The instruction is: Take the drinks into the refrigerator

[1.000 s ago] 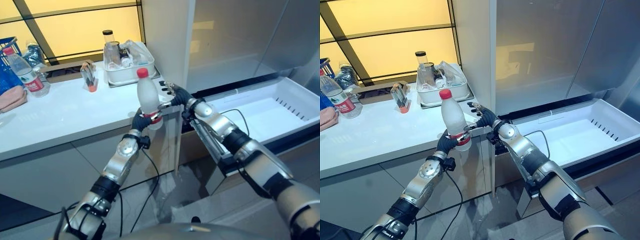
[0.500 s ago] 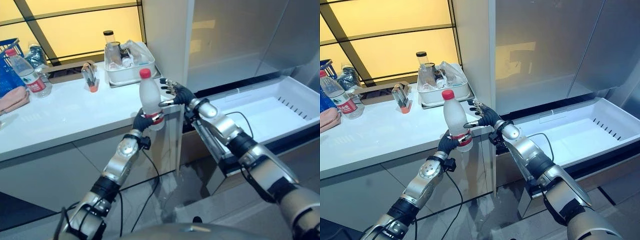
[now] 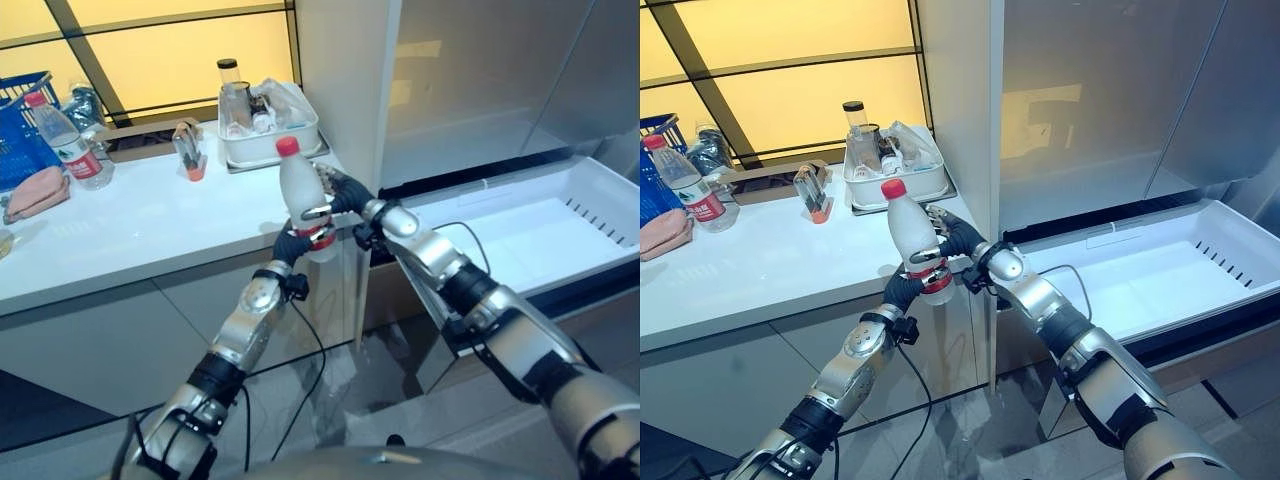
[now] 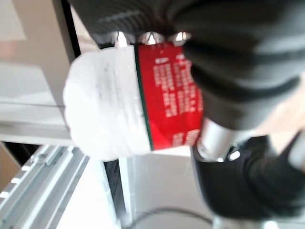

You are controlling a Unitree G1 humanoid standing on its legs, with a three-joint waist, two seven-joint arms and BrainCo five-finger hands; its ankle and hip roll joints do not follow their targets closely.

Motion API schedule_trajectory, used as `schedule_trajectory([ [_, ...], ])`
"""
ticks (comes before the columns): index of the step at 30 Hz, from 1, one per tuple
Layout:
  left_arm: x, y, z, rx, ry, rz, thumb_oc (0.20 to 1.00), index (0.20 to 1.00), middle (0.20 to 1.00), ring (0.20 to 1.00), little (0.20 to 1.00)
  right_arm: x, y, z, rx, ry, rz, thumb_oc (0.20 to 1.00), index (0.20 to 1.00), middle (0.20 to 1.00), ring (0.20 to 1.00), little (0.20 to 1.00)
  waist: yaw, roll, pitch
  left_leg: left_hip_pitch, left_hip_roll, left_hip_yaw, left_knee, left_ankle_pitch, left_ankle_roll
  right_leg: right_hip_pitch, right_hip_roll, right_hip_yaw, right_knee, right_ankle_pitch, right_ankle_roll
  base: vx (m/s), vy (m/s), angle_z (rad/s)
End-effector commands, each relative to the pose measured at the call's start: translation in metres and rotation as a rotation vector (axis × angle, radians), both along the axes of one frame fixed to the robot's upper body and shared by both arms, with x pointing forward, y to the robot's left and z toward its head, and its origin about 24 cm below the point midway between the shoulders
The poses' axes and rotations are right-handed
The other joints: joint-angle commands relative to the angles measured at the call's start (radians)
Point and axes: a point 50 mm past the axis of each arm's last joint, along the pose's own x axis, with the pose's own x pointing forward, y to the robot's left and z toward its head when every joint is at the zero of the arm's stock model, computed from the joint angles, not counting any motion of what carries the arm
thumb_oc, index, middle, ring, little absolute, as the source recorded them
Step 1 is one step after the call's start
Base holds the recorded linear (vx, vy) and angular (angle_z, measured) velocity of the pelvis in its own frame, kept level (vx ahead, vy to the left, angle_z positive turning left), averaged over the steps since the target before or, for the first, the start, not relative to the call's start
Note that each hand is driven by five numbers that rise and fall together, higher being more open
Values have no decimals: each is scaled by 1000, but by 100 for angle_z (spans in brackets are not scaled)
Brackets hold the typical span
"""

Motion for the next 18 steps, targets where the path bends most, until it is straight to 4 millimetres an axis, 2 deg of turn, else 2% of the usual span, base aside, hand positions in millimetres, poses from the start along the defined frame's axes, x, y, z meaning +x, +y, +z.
schedule_trajectory([
  [1, 9, -43, 85, -96, -372, -196, 200, 200, 200, 200, 200, 6, 26, 44, 58, -135, 76, 1000, 1000, 1000, 1000, 1000, 32, -41, -38, -30, -44, 4, 9, -11, 63, 66, -39, 23, 144, -192, 54, 0, 0, 0],
  [12, 6, -56, 96, -138, -390, -258, 200, 200, 200, 200, 200, 3, 34, 25, 85, -43, 87, 1000, 1000, 1000, 1000, 1000, 36, -43, -34, -33, -47, 2, 10, -13, 66, 65, -39, 20, 145, -191, 55, 0, 0, 0],
  [18, 5, -62, 99, -133, -401, -284, 200, 200, 200, 200, 200, 1, 39, 20, -5, -83, 90, 1000, 1000, 1000, 1000, 1000, 36, -42, -35, -35, -48, 2, 10, -14, 67, 62, -40, 23, 145, -190, 56, 0, 0, 0],
])
